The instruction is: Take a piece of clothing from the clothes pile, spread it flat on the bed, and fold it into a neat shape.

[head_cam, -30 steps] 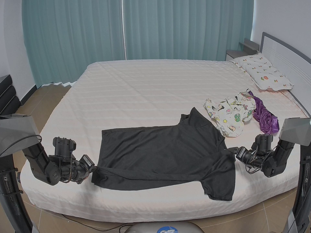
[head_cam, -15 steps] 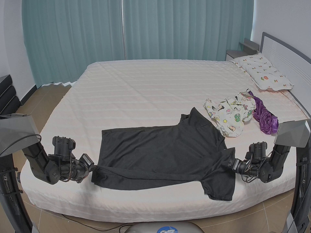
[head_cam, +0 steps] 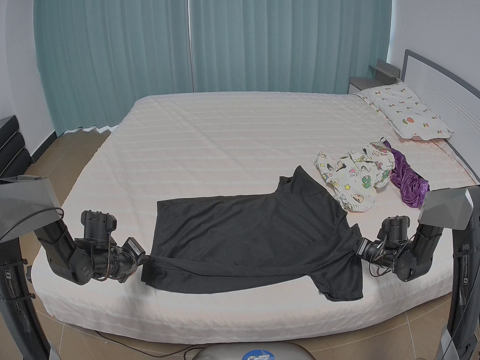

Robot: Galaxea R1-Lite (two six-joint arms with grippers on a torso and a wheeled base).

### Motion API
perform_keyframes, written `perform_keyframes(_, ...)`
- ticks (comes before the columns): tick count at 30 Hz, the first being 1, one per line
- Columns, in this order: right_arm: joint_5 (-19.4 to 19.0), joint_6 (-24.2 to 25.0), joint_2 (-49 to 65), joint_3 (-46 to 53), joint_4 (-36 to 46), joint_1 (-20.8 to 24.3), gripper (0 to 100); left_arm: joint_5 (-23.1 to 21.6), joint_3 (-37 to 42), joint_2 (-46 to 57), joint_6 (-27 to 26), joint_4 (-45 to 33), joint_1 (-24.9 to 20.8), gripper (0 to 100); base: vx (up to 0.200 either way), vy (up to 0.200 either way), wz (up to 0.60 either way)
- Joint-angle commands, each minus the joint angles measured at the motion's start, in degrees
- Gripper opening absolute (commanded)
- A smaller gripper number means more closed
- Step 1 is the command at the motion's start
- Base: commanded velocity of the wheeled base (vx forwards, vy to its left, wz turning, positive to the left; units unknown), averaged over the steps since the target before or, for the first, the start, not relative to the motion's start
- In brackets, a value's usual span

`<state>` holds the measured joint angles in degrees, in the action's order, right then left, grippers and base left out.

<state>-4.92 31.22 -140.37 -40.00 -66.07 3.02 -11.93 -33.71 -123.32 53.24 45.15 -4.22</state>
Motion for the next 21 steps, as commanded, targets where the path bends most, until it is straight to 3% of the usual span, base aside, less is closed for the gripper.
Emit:
perform_keyframes(1, 0.1, 0.0, -1.7, 0.0, -1.9, 0.0, 0, 0.0, 0.0, -0.2, 0.0, 0.0, -0.1, 0, 0.000, 0.000, 0.00)
perform_keyframes(4, 0.0, -0.8, -2.4, 0.1, -2.0, 0.1, 0, 0.0, 0.0, -0.2, 0.0, 0.0, -0.1, 0, 0.000, 0.000, 0.00)
perform_keyframes(5, 0.0, -1.0, -2.4, 0.0, -2.0, 0.2, 100, 0.0, 0.0, -0.2, 0.0, 0.0, -0.1, 0, 0.000, 0.000, 0.00)
perform_keyframes(16, -1.8, -1.3, 4.2, 7.3, -0.8, -1.1, 100, 0.0, -0.1, -0.3, 0.0, -0.2, -0.1, 0, 0.000, 0.000, 0.00)
perform_keyframes(18, -5.6, -2.4, 6.1, 11.3, -0.5, -0.4, 100, 0.0, -0.2, -0.3, 0.0, -0.2, -0.1, 0, 0.000, 0.000, 0.00)
perform_keyframes(21, -7.1, -4.0, 7.3, 14.0, -0.1, 0.9, 100, 0.0, -0.1, -0.3, 0.0, -0.2, -0.1, 0, 0.000, 0.000, 0.00)
